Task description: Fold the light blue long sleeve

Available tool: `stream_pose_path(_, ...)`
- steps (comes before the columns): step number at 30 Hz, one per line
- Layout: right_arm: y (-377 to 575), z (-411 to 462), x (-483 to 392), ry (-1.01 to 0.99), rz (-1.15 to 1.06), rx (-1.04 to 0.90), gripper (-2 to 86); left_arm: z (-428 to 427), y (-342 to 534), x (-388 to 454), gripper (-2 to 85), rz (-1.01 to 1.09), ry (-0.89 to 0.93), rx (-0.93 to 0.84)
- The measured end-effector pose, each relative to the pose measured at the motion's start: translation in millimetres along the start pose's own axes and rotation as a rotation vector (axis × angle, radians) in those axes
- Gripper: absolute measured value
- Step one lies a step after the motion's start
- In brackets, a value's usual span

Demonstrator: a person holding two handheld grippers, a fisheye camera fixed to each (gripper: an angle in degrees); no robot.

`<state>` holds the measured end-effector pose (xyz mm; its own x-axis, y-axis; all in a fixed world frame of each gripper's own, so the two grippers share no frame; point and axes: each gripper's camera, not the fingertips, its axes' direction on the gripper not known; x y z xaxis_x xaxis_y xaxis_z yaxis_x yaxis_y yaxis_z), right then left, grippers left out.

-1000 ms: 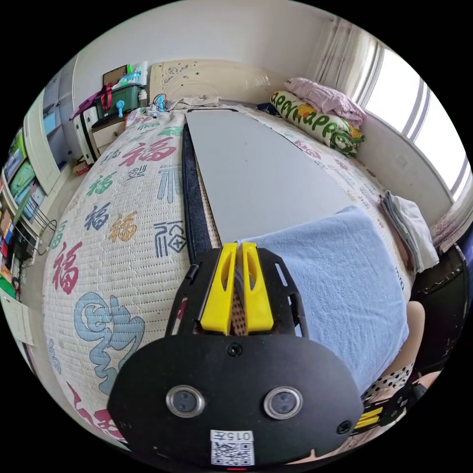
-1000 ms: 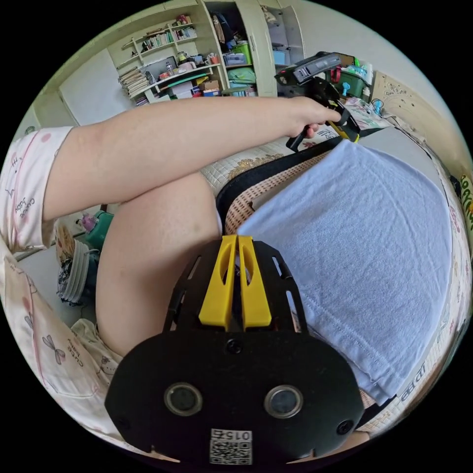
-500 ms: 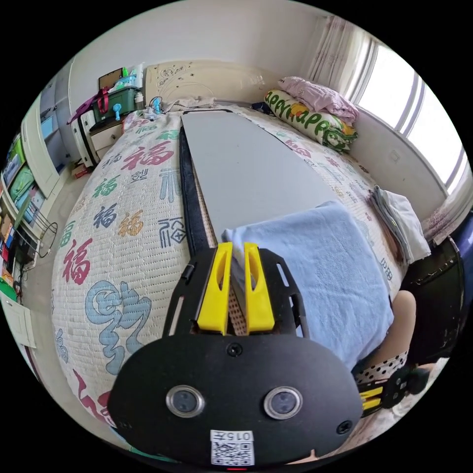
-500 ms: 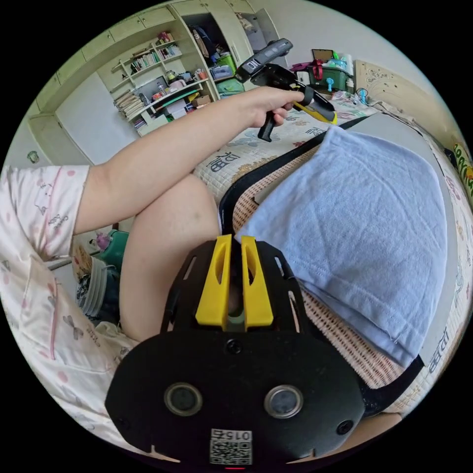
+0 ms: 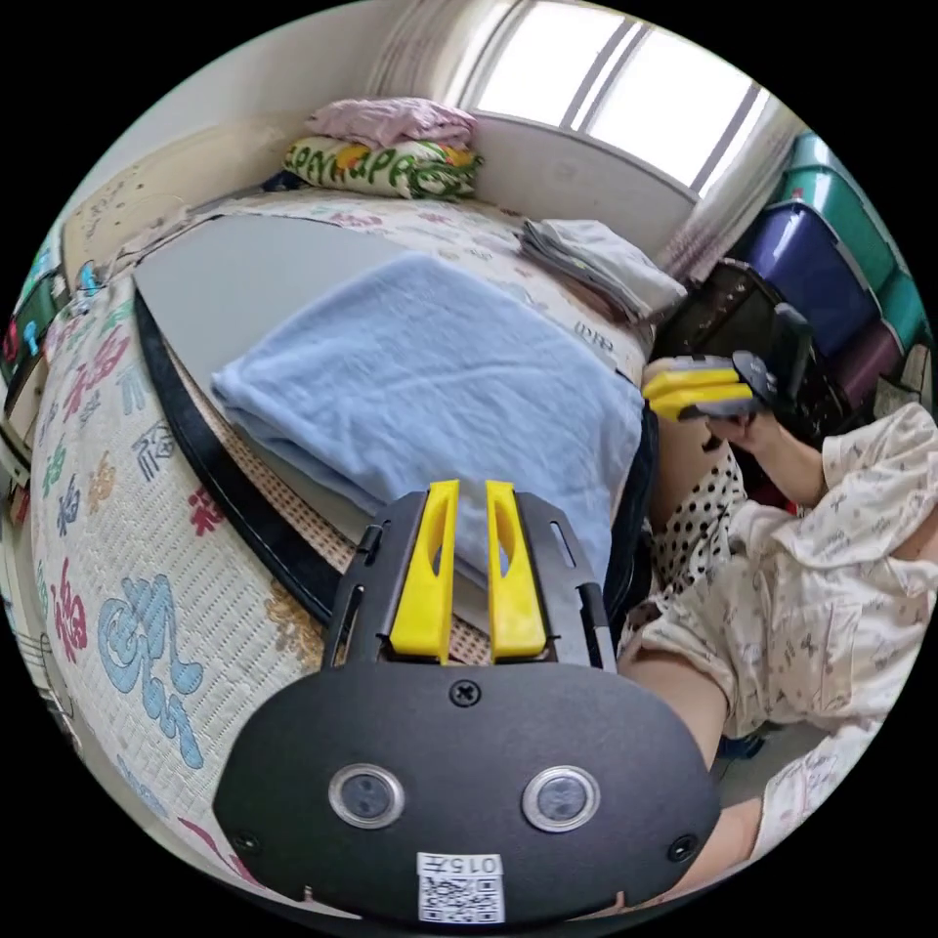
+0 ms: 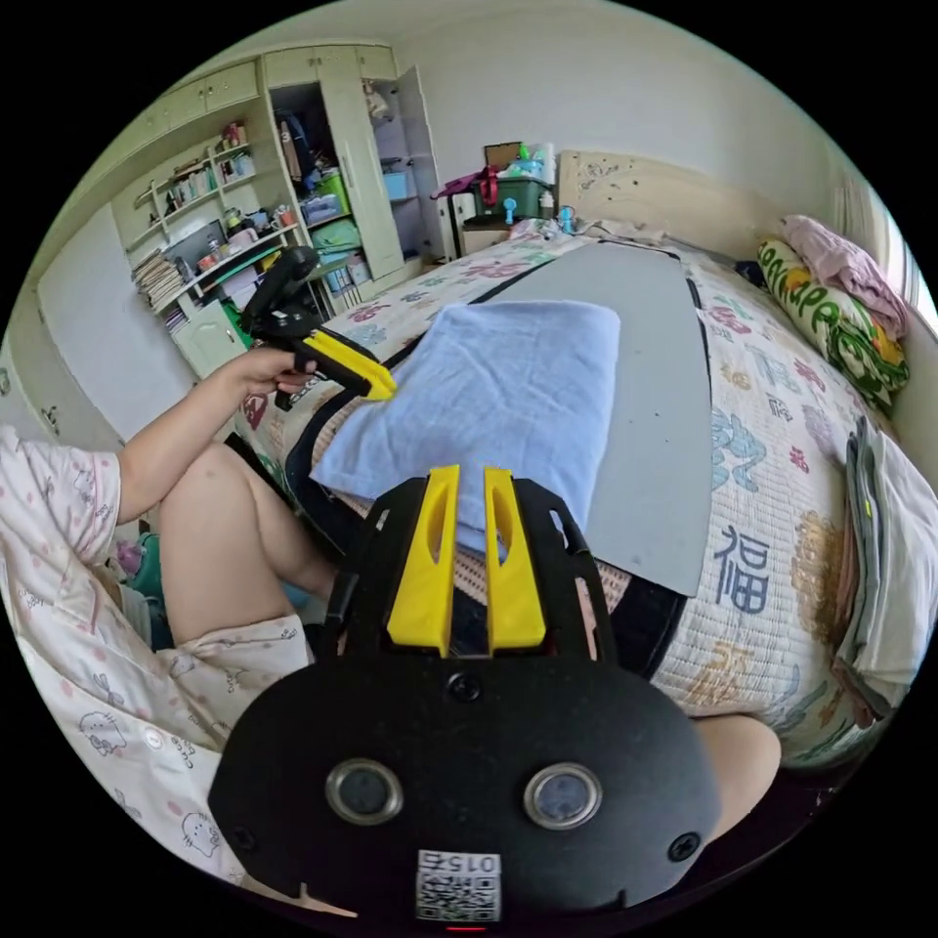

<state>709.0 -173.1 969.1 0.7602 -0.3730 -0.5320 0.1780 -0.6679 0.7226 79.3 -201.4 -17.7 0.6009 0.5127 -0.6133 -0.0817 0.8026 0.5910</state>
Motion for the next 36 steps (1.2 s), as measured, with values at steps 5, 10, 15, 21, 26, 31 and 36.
stream_pose_path(5,-45,27,-57,0.034,0.077,-0.138,2.4,17,30,-10,2.9,-0.03,0.015,0.01)
stream_pose_path(10,-79,6,-106,-0.038,0.152,-0.108,0.8,33,45,-8,0.9,0.03,-0.031,-0.047)
stream_pose_path(15,-133,-38,-163,-0.147,0.133,-0.165,0.3,31,71,-34,0.6,0.03,0.022,-0.036)
stream_pose_path(21,-195,-128,-184,-0.262,0.279,0.074,4.1,-14,150,-153,4.5,-0.399,0.016,0.312)
stream_pose_path(26,-282,-157,-191,-0.244,0.4,0.082,11.2,2,211,-229,10.9,-0.624,0.087,0.44)
stream_pose_path(31,-367,-145,-206,-0.3,0.454,0.001,12.9,48,257,-293,17.1,-0.76,0.219,0.498)
stream_pose_path(36,-444,-134,-247,-0.298,0.447,-0.04,13.7,87,291,-342,18.6,-0.809,0.258,0.435)
